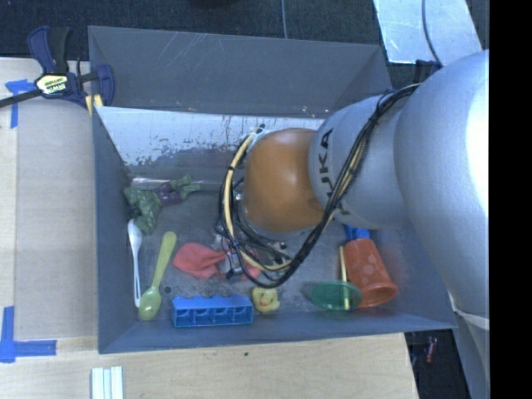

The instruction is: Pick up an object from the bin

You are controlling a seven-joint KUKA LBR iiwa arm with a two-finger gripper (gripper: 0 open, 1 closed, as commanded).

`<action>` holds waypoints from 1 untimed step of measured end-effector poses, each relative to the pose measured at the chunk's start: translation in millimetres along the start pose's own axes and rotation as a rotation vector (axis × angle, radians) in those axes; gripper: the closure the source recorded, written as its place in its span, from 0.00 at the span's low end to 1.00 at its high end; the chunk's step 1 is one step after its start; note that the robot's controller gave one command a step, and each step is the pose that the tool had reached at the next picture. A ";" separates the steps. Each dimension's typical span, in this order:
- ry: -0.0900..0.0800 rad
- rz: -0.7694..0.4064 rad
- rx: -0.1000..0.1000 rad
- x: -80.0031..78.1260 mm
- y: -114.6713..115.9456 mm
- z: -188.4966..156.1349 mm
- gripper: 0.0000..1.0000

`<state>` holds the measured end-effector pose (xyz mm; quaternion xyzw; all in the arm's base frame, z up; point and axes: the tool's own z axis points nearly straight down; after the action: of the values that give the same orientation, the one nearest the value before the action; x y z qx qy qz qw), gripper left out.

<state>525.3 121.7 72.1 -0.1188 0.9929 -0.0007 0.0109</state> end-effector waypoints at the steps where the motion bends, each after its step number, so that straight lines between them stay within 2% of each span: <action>1: 0.000 0.000 0.000 0.0 0.0 0.0 1.00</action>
Offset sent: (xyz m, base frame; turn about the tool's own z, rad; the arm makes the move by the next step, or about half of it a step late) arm -0.0222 0.0450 0.1573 -0.3291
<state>525.3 121.7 72.1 -0.1187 0.9929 -0.0007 0.0109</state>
